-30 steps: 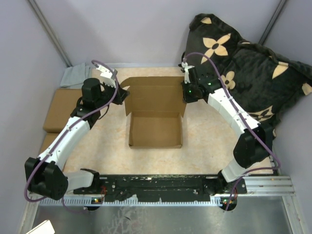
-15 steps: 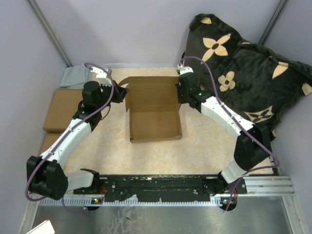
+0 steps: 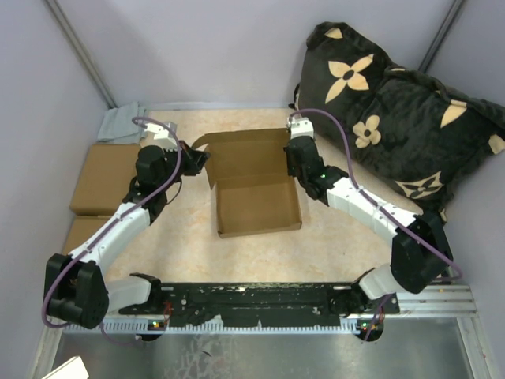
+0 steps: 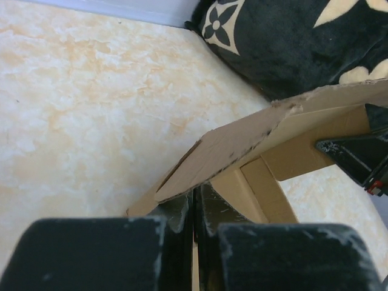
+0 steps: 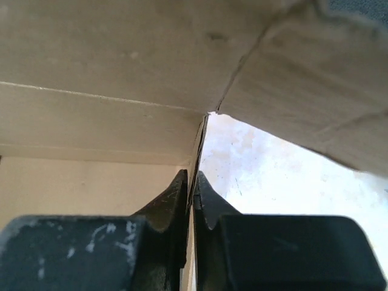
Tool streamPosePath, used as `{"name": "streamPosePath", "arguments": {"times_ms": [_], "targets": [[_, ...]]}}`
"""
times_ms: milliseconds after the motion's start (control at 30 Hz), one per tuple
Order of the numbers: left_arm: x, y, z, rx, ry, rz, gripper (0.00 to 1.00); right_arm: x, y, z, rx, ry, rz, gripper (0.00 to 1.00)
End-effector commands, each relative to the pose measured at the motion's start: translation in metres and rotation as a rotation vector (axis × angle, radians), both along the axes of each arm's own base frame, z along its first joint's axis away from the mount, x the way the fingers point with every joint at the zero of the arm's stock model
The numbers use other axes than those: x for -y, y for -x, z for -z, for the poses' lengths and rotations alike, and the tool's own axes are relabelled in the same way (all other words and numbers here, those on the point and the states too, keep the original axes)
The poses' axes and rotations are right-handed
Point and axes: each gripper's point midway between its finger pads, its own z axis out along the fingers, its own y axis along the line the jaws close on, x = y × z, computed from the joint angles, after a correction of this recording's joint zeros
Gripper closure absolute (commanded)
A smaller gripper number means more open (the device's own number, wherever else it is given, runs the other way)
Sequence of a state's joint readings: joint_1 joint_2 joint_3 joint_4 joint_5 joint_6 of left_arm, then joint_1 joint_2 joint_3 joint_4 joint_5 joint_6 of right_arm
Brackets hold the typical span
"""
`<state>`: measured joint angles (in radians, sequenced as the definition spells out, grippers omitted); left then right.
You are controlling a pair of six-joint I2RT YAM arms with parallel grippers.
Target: Fold the paper box
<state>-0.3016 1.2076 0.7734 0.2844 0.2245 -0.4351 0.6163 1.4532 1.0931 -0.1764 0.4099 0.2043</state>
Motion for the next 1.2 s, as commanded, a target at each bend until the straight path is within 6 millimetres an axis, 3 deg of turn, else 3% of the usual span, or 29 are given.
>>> {"name": "streamPosePath", "arguments": {"times_ms": [0, 233, 733, 933, 1167], "targets": [[0.022, 0.015, -0.024, 0.024, 0.140, 0.074, 0.99, -0.035, 0.006, -0.050, 0.167, -0.157, -0.070, 0.94], [0.032, 0.015, -0.033, -0.038, 0.243, 0.090, 0.98, -0.038, 0.016, -0.043, 0.158, -0.139, -0.070, 0.93], [0.035, 0.035, -0.008, -0.159, 0.285, 0.094, 0.97, -0.044, 0.020, -0.041, 0.139, -0.144, -0.037, 0.91], [0.031, 0.041, -0.002, -0.158, 0.195, 0.081, 0.96, -0.039, 0.026, -0.044, 0.087, -0.124, -0.024, 0.83], [0.025, 0.058, 0.012, -0.162, 0.078, 0.063, 0.94, -0.031, 0.046, -0.032, 0.027, -0.118, -0.042, 0.86]]}}
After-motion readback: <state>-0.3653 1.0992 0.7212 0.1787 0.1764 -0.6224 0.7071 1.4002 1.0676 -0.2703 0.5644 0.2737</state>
